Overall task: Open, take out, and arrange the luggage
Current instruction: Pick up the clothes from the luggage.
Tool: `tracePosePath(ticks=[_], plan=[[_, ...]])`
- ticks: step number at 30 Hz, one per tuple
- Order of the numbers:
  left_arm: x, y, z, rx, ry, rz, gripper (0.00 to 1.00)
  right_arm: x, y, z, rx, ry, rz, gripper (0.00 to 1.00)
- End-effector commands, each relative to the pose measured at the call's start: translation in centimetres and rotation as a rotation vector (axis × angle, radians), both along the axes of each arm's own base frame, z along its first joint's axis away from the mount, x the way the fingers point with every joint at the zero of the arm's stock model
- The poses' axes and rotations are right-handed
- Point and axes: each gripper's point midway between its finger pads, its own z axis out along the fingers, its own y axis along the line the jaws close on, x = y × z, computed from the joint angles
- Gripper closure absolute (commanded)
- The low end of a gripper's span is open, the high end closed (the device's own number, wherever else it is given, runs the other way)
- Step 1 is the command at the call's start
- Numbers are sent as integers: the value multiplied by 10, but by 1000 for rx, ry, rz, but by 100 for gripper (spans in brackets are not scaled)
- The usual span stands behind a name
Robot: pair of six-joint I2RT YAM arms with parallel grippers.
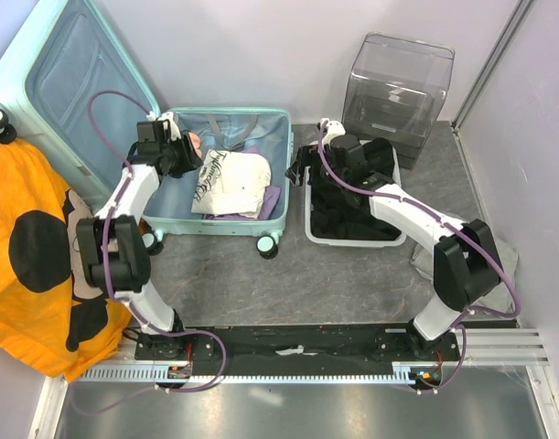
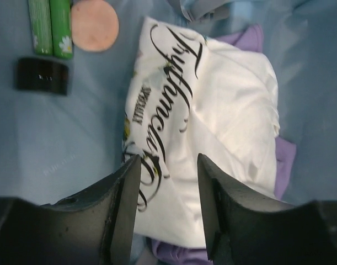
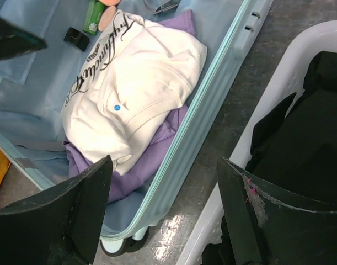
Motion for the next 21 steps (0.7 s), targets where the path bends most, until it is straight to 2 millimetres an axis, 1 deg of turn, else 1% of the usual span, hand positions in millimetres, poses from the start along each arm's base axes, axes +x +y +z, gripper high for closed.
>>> tracePosePath(ticks=[1,4,5,6,7,8,9,12,16,17,18,21], plan=[[31,14,-21,101,25,-24,51,-11,8,33,92,-68,43,17],[44,15,-27,108,36,-29,54,-14,5,35,96,-70,41,17],[47,13,-40,103,61,-37,55,-16,5,35,98,-69,42,17],[50,13,-39,99,59,-42,55,-17,5,35,98,-69,42,17],[52,10,-44,91,66,-54,55,-18,4,35,98,-68,40,17],[53,11,-57,89,91,-58,55,-20,4,36,99,-70,42,17],[56,10,-58,90,92,-62,55,-20,3,35,98,-67,40,17],[56,10,-76,81,139,-76,55,-23,2,35,98,-65,41,17],[54,9,-87,62,164,-80,54,-26,1,35,99,-60,38,17],[53,8,-92,48,176,-85,51,-28,1,36,99,-60,33,17],[52,8,-97,43,185,-86,51,-30,0,36,97,-61,30,17],[51,4,-102,22,197,-99,52,-32,-2,35,96,-58,19,17]])
